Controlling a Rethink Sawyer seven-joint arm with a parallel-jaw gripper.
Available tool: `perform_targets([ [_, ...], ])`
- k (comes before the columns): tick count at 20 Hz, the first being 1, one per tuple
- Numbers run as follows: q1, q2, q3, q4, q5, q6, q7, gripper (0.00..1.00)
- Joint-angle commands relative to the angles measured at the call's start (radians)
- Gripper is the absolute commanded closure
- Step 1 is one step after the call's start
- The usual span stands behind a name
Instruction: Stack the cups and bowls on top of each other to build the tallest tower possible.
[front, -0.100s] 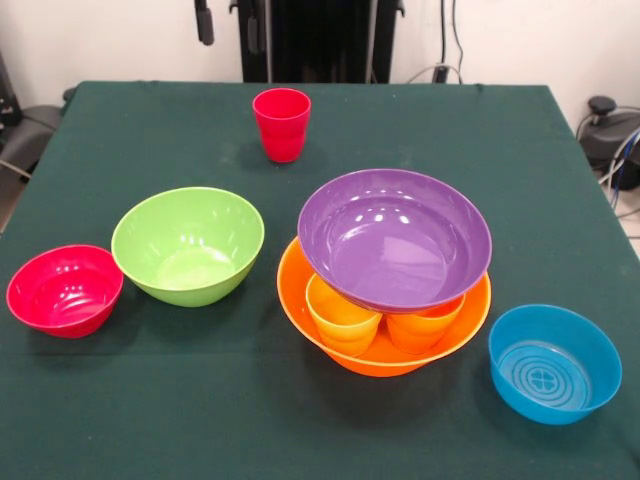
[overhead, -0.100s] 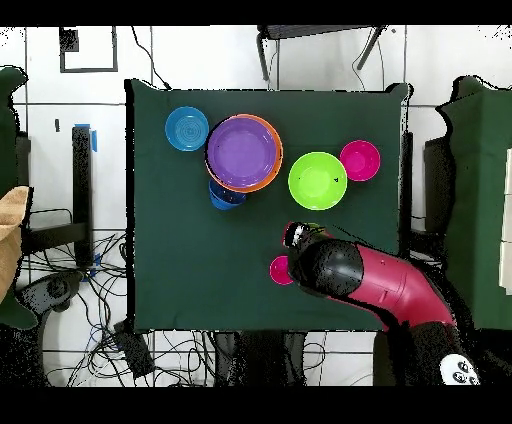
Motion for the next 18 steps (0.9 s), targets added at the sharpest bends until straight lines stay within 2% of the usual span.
perform_targets([
  [1, 0.008, 0.069, 0.104, 0.055, -0.067, -0.083, 0.006, 0.0],
  [9, 0.038, 0.1, 0.097, 0.05, -0.065, -0.119, 0.04, 0.0],
  [18, 0.117, 0.125, 0.047, 0.056, -0.056, -0.168, 0.106, 0.0],
])
